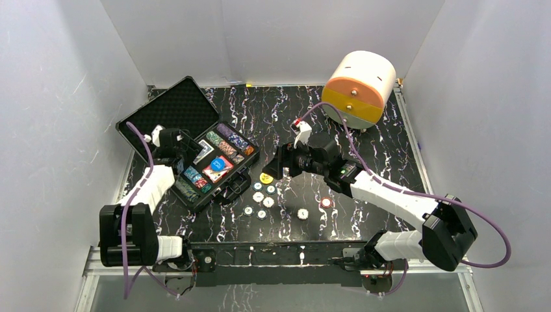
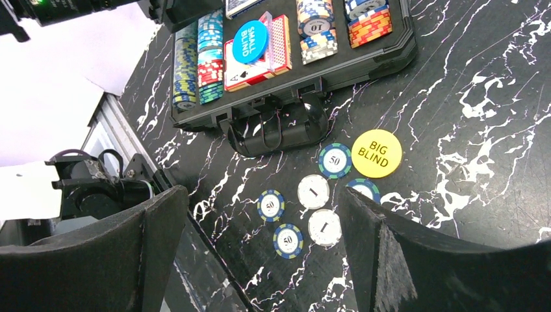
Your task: Pack up texas hold em set
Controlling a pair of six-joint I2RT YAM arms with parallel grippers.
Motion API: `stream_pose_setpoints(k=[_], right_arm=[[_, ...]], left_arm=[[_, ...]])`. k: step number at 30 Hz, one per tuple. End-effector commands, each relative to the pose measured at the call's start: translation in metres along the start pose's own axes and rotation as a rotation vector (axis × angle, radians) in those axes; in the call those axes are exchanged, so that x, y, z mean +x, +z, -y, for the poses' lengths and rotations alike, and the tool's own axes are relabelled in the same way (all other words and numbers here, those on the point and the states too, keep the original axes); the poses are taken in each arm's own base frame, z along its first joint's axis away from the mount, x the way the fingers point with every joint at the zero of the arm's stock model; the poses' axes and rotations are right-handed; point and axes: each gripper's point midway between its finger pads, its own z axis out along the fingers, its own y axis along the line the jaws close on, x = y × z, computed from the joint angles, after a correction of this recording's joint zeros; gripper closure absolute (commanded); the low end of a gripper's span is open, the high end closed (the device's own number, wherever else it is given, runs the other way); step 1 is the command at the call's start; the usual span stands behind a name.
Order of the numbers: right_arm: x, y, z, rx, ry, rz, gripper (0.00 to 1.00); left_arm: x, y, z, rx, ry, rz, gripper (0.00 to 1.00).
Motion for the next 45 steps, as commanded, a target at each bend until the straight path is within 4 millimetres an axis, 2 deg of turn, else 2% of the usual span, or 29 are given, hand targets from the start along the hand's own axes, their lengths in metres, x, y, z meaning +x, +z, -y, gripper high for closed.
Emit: stream_pose_setpoints(k=[1, 4, 7, 11, 14, 16, 20, 23, 27, 28, 32, 37, 40, 45], right_arm=[[-0.009, 0.001, 0.002, 0.025, -0.020, 0.024, 0.07], [-0.009, 0.005, 0.012, 0.086, -0.022, 0.007, 0.09], [-0.003, 0.012, 0.031, 0.184, -0.020, -0.039, 0.14], [0.006, 0.016, 0.053, 0.299, 0.021, -0.080, 0.19], [0.008, 0.017, 0.061, 0.346, 0.063, -0.066, 0.20], [0.010, 0.017, 0.069, 0.385, 0.100, -0.066, 0.21], [0.015, 0.008, 0.099, 0.508, 0.214, -0.066, 0.24], [0.022, -0.007, 0.125, 0.584, 0.318, -0.057, 0.25], [0.024, -0.030, 0.150, 0.633, 0.404, -0.010, 0.25], [0.024, -0.036, 0.155, 0.644, 0.418, 0.003, 0.25], [0.024, -0.057, 0.172, 0.680, 0.466, 0.052, 0.25], [0.030, -0.072, 0.184, 0.699, 0.504, 0.086, 0.24], [0.033, -0.075, 0.187, 0.704, 0.504, 0.089, 0.25], [0.036, -0.077, 0.188, 0.705, 0.503, 0.094, 0.26]], left_arm=[[-0.009, -0.019, -0.012, -0.104, 0.083, -0.023, 0.32], [-0.013, -0.028, -0.009, -0.112, 0.113, -0.040, 0.30], [-0.014, -0.042, 0.008, -0.030, 0.155, -0.071, 0.30], [-0.015, -0.080, 0.059, 0.228, 0.268, -0.120, 0.27], [-0.015, -0.106, 0.085, 0.327, 0.379, -0.147, 0.25], [-0.008, -0.118, 0.101, 0.372, 0.437, -0.161, 0.25], [0.032, -0.135, 0.133, 0.464, 0.553, -0.219, 0.23], [0.066, -0.135, 0.144, 0.475, 0.617, -0.280, 0.22], [0.113, -0.129, 0.151, 0.462, 0.748, -0.325, 0.02], [0.123, -0.128, 0.152, 0.458, 0.778, -0.331, 0.02], [0.165, -0.121, 0.155, 0.451, 0.868, -0.398, 0.01], [0.206, -0.099, 0.143, 0.360, 0.932, -0.472, 0.04], [0.217, -0.086, 0.135, 0.283, 0.915, -0.503, 0.14], [0.229, -0.070, 0.124, 0.201, 0.921, -0.542, 0.22]])
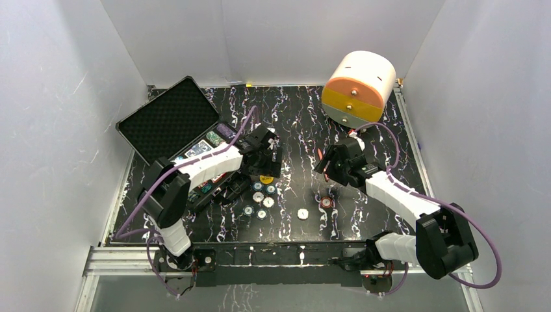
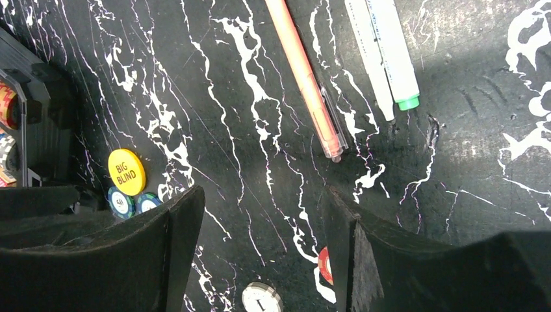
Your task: Pack up texas hold em set
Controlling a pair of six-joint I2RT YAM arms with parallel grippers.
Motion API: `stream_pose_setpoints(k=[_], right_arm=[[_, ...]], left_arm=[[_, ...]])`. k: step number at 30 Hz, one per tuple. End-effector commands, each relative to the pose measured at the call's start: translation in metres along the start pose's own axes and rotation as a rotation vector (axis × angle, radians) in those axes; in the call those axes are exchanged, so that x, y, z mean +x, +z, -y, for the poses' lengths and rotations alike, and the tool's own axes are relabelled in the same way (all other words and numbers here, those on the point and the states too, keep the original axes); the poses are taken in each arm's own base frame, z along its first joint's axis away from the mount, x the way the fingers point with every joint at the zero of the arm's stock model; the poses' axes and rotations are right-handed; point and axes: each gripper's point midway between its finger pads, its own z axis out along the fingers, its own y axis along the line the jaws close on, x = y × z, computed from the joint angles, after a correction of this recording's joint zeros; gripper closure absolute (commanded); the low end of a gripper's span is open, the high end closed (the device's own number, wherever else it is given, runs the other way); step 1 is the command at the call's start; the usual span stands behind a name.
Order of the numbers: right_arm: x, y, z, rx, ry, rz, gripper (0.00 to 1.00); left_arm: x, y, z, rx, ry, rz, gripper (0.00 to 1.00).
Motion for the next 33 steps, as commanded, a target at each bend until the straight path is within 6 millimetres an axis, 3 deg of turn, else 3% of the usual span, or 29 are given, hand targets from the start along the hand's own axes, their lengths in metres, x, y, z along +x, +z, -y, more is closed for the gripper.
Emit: stream_pose_setpoints(k=[1, 7, 25, 33], right_arm=[[-0.010, -0.004, -0.009, -0.046, 0.016, 0.046, 0.26], [-0.009, -0.003, -0.015, -0.066, 0.018, 0.029, 0.27], [-0.007, -0.002, -0.022, -0.100, 0.014, 0.012, 0.27], [-0.009, -0.004, -0.023, -0.109, 0.001, 0.024, 0.26]], left_arm=[[-0.008, 0.000, -0.004, -0.053, -0.026, 0.000, 0.22], [0.004, 0.018, -0.011, -0.089, 0.012, -0.061, 0.18], [0.035, 0.053, -0.023, -0.172, 0.076, -0.184, 0.38], [0.049, 0.064, -0.026, -0.230, 0.138, -0.234, 0.38]])
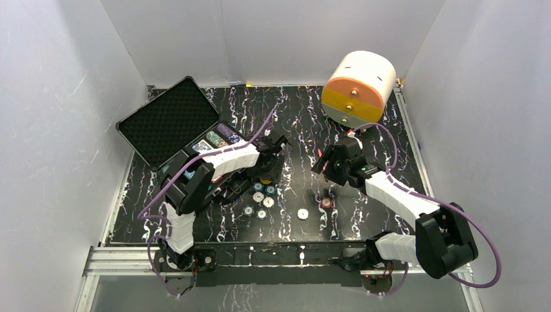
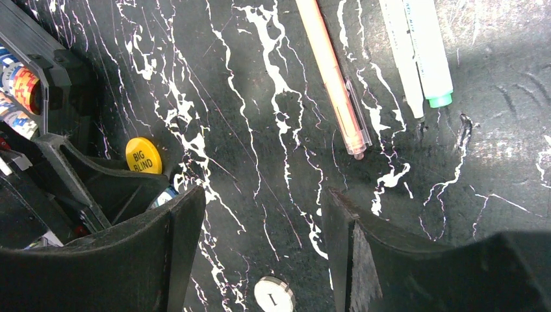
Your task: Pack up texas hold em set
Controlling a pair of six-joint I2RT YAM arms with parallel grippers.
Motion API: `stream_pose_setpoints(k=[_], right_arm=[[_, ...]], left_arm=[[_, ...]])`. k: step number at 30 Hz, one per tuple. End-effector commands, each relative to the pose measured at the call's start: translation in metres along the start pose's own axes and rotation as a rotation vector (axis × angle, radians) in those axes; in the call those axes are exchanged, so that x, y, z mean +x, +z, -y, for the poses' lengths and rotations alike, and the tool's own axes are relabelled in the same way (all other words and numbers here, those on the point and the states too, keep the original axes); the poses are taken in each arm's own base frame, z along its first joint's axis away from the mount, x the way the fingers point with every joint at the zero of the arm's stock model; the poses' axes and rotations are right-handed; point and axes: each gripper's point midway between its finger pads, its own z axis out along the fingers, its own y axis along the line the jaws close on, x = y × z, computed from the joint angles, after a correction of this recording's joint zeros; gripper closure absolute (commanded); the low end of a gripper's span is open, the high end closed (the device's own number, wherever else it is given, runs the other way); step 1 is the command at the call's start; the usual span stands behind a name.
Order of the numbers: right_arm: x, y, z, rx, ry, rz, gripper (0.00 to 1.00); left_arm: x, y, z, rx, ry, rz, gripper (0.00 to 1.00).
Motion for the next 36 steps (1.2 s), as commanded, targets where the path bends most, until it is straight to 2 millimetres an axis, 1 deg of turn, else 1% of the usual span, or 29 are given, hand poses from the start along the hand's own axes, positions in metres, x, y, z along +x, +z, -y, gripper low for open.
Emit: stream_pose_setpoints(k=[1, 6, 8, 10, 13, 15, 18, 22, 24, 26, 28, 30, 31, 34, 36], right_arm=[[-0.014, -0.004, -0.014, -0.058, -0.012, 0.053, 0.26], [-0.015, -0.005, -0.015, -0.061, -0.014, 0.056, 0.26], [-0.015, -0.005, -0.015, -0.063, -0.015, 0.055, 0.26], [-0.015, -0.006, -0.015, -0.063, -0.014, 0.057, 0.26], [-0.016, -0.006, -0.016, -0.068, -0.013, 0.058, 0.26], [-0.016, -0.007, -0.016, -0.068, -0.014, 0.061, 0.26], [-0.018, -0.008, -0.018, -0.073, -0.015, 0.065, 0.26], [-0.020, -0.009, -0.019, -0.075, -0.015, 0.074, 0.27], [-0.020, -0.009, -0.020, -0.077, -0.016, 0.076, 0.27], [-0.021, -0.009, -0.020, -0.080, -0.014, 0.077, 0.27], [-0.020, -0.010, -0.021, -0.082, -0.013, 0.076, 0.27], [-0.020, -0.010, -0.021, -0.084, -0.011, 0.074, 0.27], [-0.021, -0.010, -0.022, -0.086, -0.012, 0.076, 0.27], [-0.025, -0.008, -0.023, -0.089, -0.031, 0.093, 0.27], [-0.036, -0.006, -0.022, -0.052, -0.049, 0.116, 0.26]], left_arm=[[0.023, 0.025, -0.003, -0.058, 0.049, -0.084, 0.38], [0.021, 0.030, -0.003, -0.072, 0.053, -0.080, 0.39], [0.021, 0.032, -0.005, -0.081, 0.058, -0.082, 0.42], [0.022, 0.032, -0.006, -0.086, 0.057, -0.083, 0.49], [0.021, 0.031, -0.010, -0.102, 0.061, -0.074, 0.55], [0.017, 0.027, -0.012, -0.110, 0.064, -0.055, 0.56], [0.006, 0.014, -0.011, -0.105, 0.062, -0.005, 0.56], [-0.018, -0.014, -0.010, -0.086, 0.051, 0.104, 0.56], [-0.027, -0.027, -0.010, -0.077, 0.043, 0.148, 0.56], [-0.032, -0.035, -0.012, -0.077, 0.038, 0.178, 0.56], [-0.034, -0.042, -0.013, -0.077, 0.037, 0.198, 0.56], [-0.033, -0.041, -0.013, -0.077, 0.040, 0.197, 0.55], [-0.033, -0.039, -0.013, -0.073, 0.042, 0.193, 0.52], [-0.038, -0.036, -0.006, -0.055, 0.037, 0.192, 0.40], [-0.049, -0.039, -0.002, -0.045, 0.026, 0.217, 0.34]])
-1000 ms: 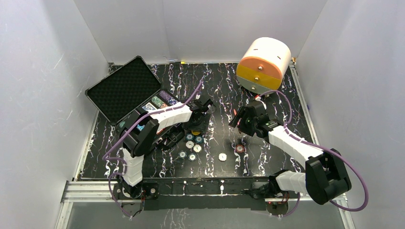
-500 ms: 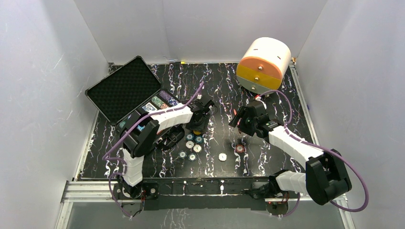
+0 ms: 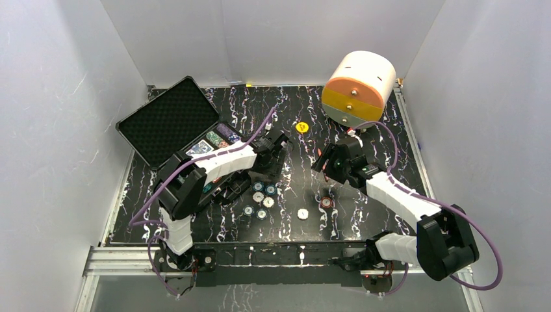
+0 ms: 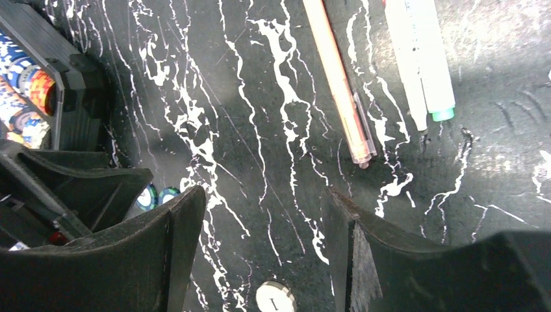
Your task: Pack up texas hold em set
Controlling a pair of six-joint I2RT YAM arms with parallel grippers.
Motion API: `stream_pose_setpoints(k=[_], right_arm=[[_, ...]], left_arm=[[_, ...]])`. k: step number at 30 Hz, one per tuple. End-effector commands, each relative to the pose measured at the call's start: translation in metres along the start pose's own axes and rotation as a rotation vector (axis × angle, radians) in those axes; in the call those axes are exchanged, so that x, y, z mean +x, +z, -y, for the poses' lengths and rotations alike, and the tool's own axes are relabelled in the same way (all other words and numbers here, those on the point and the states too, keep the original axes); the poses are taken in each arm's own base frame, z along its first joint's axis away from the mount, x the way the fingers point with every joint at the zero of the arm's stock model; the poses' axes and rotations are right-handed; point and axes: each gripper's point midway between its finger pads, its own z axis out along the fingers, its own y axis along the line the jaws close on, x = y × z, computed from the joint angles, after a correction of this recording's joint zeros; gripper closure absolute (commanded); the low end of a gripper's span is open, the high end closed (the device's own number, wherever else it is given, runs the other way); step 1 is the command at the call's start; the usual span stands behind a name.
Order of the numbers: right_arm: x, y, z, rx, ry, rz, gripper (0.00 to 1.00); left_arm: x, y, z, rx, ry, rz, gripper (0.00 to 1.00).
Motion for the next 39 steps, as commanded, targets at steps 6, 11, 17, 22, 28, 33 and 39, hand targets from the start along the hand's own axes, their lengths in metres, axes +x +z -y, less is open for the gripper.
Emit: stream_pose_setpoints(k=[6, 11, 17, 22, 28, 33, 39], right_arm=[[-0.066, 0.016, -0.037, -0.013, -0.118, 0.148, 0.25], [-0.100, 0.055, -0.061, 0.006, -0.227, 0.173, 0.23], [-0.129, 0.121, -0.061, 0.144, -0.312, 0.175, 0.20], [-0.144, 0.199, -0.052, 0.306, -0.405, 0.169, 0.16], [-0.119, 0.230, -0.039, 0.327, -0.455, 0.090, 0.35], [-0.092, 0.209, -0.048, 0.312, -0.545, 0.030, 0.46], [-0.036, 0.163, -0.058, 0.279, -0.587, -0.112, 0.46]], left_arm=[[-0.071, -0.021, 0.005, 0.085, -0.117, 0.156, 0.27], [-0.091, -0.041, -0.005, 0.128, -0.202, 0.226, 0.28], [-0.086, -0.075, -0.018, 0.194, -0.293, 0.281, 0.28], [-0.071, -0.113, -0.038, 0.231, -0.358, 0.335, 0.27], [-0.064, -0.115, -0.051, 0.214, -0.372, 0.334, 0.26], [-0.061, -0.115, -0.053, 0.210, -0.375, 0.328, 0.26], [-0.055, -0.111, -0.054, 0.203, -0.386, 0.316, 0.26]])
